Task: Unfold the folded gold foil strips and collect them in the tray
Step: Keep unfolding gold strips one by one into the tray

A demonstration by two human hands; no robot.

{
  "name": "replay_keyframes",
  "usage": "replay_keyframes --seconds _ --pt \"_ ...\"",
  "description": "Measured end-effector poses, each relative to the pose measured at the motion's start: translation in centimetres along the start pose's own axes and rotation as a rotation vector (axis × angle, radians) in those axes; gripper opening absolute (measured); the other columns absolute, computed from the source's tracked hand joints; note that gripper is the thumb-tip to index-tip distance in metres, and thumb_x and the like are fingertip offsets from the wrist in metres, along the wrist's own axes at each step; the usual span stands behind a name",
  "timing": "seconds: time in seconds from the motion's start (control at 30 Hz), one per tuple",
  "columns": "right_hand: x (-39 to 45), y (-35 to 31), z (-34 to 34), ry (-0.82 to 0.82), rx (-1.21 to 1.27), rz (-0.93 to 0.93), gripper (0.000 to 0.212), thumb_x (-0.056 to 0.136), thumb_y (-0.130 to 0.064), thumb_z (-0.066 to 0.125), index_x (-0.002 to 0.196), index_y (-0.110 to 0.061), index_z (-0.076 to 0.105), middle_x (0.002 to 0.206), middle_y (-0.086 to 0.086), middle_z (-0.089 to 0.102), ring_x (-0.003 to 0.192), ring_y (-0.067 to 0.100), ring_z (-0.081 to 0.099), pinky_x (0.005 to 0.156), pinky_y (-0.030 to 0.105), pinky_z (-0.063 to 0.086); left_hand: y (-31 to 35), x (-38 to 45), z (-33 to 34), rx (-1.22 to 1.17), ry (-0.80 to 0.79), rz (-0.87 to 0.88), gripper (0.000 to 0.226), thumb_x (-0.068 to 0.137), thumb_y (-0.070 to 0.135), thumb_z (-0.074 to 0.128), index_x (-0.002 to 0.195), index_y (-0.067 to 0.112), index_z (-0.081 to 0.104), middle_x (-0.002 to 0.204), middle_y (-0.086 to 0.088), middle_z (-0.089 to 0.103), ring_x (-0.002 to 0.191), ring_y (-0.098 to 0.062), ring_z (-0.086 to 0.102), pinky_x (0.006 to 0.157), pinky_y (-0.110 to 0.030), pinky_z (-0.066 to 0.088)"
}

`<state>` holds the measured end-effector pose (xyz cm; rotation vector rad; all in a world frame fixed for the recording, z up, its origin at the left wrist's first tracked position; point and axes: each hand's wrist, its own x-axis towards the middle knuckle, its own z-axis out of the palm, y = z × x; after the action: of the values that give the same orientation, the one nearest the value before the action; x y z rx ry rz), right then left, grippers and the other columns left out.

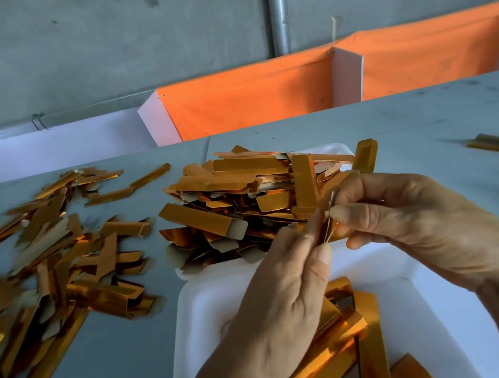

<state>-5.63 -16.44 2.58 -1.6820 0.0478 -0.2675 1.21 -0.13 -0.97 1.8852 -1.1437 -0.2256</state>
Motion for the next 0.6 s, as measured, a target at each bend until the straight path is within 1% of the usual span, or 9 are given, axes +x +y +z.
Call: replay_keyframes --seconds 0.03,0.1,0.17,0.2,0.27,0.37,0.47,0.53,0.6 --pt "0.02 0.0 0.01 0.002 0.001 0.0 0.022 0.062 -0.038 0.072 0.07 -0.018 0.073 0.086 0.006 0.07 0.078 0.016 0.066 0.064 0.022 0.053 0.09 -0.13 0.04 0.015 0.016 0.023 0.031 0.093 0.053 0.021 0.117 0.047 0.04 0.087 0.022 0.037 0.083 -0.002 0.048 0.066 -0.014 0.043" --pt "0.02 0.04 -0.01 0.013 0.004 -0.003 0.021 0.061 -0.037 0.072 0.069 -0.018 0.073 0.088 0.005 0.069 0.078 0.016 0.067 0.064 0.022 0.053 0.21 -0.19 0.14 0.059 0.038 0.042 0.044 0.091 0.052 0.021 0.132 0.047 0.034 0.09 0.02 0.034 0.083 0.0 0.046 0.064 -0.012 0.041" --pt "0.03 0.1 -0.06 0.016 -0.002 -0.003 0.02 0.061 -0.037 0.072 0.069 -0.018 0.073 0.086 0.003 0.069 0.077 0.015 0.066 0.063 0.021 0.052 0.12 -0.12 0.29 0.1 0.041 0.043 0.051 0.089 0.053 0.02 0.14 0.048 0.025 0.096 0.02 0.033 0.088 0.0 0.045 0.068 -0.01 0.041" --pt "0.02 0.11 -0.11 0.012 -0.006 -0.003 0.02 0.061 -0.037 0.072 0.069 -0.019 0.073 0.085 0.002 0.069 0.075 0.014 0.066 0.062 0.021 0.052 0.09 -0.11 0.37 0.111 0.04 0.047 0.051 0.089 0.054 0.019 0.14 0.049 0.023 0.099 0.019 0.034 0.09 0.0 0.044 0.07 -0.009 0.04" --pt "-0.03 0.14 -0.25 -0.001 -0.018 -0.007 0.018 0.063 -0.036 0.072 0.07 -0.02 0.073 0.084 0.001 0.069 0.073 0.011 0.065 0.062 0.021 0.052 -0.03 -0.1 0.35 0.108 0.04 0.06 0.041 0.094 0.055 0.02 0.135 0.055 0.022 0.102 0.019 0.034 0.091 0.001 0.045 0.072 -0.01 0.042" --pt "-0.18 0.11 -0.39 -0.015 -0.017 -0.002 0.019 0.064 -0.036 0.072 0.074 -0.02 0.074 0.085 0.002 0.07 0.076 0.012 0.067 0.063 0.023 0.053 -0.1 -0.02 0.08 0.059 0.031 0.035 0.036 0.088 0.054 0.025 0.122 0.062 0.021 0.101 0.022 0.036 0.093 0.001 0.049 0.074 -0.014 0.047" --pt "-0.17 0.09 -0.36 -0.039 -0.081 -0.014 0.015 0.073 -0.033 0.079 0.079 -0.021 0.072 0.084 0.005 0.072 0.08 0.017 0.07 0.064 0.025 0.055 -0.08 0.08 -0.06 -0.02 0.026 0.021 0.036 0.087 0.054 0.028 0.122 0.061 0.028 0.097 0.021 0.04 0.091 -0.002 0.052 0.074 -0.016 0.049" --pt "-0.13 0.07 -0.33 -0.047 -0.111 -0.023 0.013 0.074 -0.031 0.074 0.081 -0.02 0.071 0.084 0.006 0.073 0.081 0.018 0.07 0.066 0.025 0.055 -0.08 0.09 -0.12 -0.06 0.029 0.013 0.037 0.087 0.052 0.031 0.124 0.059 0.032 0.096 0.019 0.041 0.091 -0.002 0.052 0.075 -0.016 0.048" --pt "-0.14 0.04 -0.41 -0.057 -0.109 -0.044 0.013 0.078 -0.028 0.076 0.082 -0.017 0.072 0.087 0.004 0.072 0.081 0.017 0.07 0.065 0.024 0.055 -0.07 0.05 -0.21 -0.078 0.023 0.002 0.039 0.088 0.05 0.033 0.127 0.057 0.035 0.097 0.018 0.042 0.092 -0.002 0.052 0.076 -0.015 0.047"
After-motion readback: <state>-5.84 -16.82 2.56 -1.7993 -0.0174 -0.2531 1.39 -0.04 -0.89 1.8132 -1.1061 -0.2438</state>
